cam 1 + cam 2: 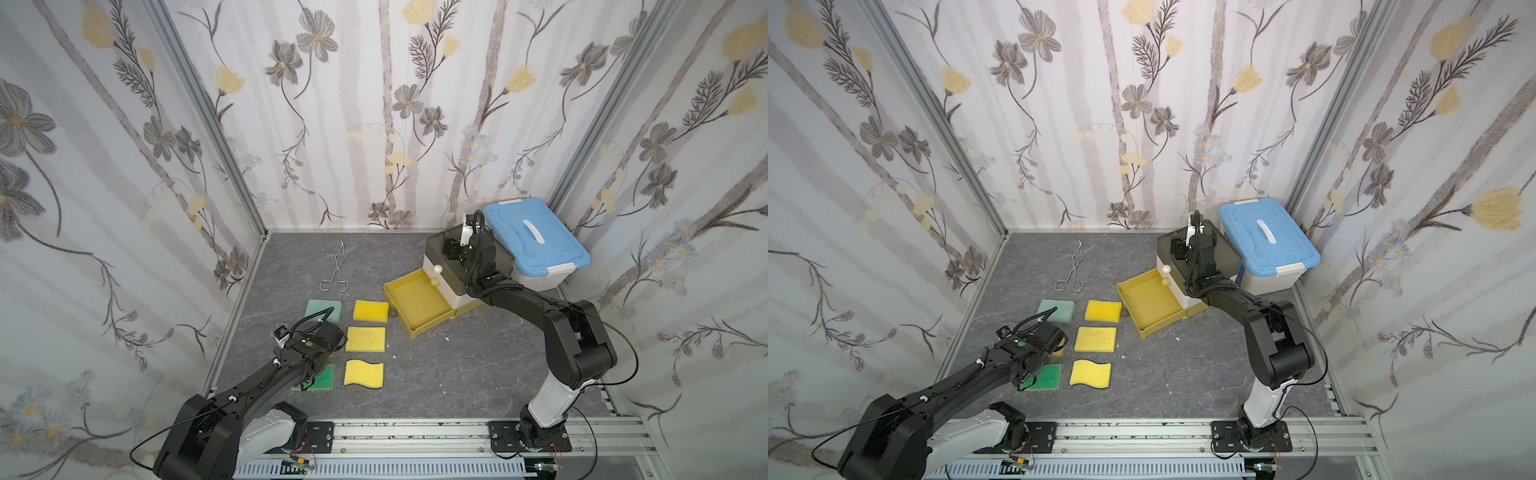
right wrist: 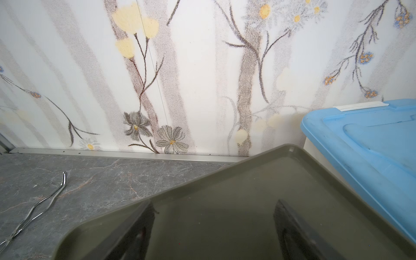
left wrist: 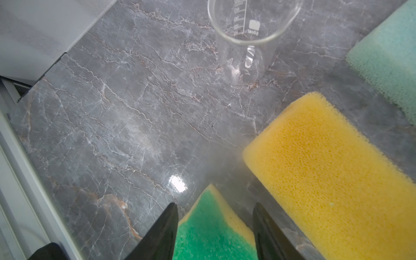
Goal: Take the sponge out of the drawer
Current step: Place the sponge at the center of the board.
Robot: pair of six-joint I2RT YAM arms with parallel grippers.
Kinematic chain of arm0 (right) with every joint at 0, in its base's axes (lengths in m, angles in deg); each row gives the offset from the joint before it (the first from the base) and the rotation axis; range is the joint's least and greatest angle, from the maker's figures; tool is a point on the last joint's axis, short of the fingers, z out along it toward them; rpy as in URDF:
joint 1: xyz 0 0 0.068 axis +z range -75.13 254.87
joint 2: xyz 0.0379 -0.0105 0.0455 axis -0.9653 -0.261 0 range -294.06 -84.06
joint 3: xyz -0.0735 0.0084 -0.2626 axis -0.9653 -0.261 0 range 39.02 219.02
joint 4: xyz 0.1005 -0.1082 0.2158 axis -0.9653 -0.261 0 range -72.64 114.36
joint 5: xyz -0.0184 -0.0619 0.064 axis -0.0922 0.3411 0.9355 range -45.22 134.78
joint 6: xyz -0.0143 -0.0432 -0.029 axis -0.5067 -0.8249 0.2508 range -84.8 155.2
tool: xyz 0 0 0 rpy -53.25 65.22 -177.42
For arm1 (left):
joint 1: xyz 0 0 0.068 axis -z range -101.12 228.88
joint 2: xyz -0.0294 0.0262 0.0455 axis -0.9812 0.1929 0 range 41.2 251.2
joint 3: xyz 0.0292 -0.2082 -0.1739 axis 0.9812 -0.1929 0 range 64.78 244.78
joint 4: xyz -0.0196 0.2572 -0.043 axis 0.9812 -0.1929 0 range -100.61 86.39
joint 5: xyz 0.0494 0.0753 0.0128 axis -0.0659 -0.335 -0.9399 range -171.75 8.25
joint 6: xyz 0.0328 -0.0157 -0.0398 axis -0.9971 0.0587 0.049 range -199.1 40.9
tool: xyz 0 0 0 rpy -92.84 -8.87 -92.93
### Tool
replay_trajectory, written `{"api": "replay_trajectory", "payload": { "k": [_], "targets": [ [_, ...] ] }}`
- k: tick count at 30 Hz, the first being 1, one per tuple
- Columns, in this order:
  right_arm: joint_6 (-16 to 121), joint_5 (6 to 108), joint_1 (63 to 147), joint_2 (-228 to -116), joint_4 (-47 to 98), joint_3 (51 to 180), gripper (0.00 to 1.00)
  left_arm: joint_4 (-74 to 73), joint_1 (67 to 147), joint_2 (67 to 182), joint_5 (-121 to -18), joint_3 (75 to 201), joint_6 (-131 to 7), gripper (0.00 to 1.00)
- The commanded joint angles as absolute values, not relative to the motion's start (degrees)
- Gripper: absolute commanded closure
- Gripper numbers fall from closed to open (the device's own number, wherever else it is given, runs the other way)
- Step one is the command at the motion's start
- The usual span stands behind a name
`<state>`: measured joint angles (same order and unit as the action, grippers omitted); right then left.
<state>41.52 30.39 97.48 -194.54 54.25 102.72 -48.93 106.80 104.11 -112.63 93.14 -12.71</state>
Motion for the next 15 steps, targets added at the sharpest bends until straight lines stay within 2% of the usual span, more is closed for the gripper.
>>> {"api": "replay_trajectory", "payload": {
  "k": [1,5,11,15],
  "targets": [
    [48.38,35.29,97.52,-197.18,30.11,101.07,0.16,-50.06,106.83,102.73,-114.6,93.09,-11.6,0.41],
    [48.38,35.29,97.54,-197.2,30.03,101.16,0.15,-48.35,107.0,98.48,-114.77,91.89,-13.79,0.34],
    [48.56,34.98,97.54,-197.01,29.54,101.25,0.15,-46.66,107.48,90.29,-112.87,93.99,-22.73,0.01],
    [48.56,35.31,97.55,-196.74,29.37,101.42,0.15,-45.35,107.79,86.41,-110.92,96.81,-28.29,0.0]
  ]
}}
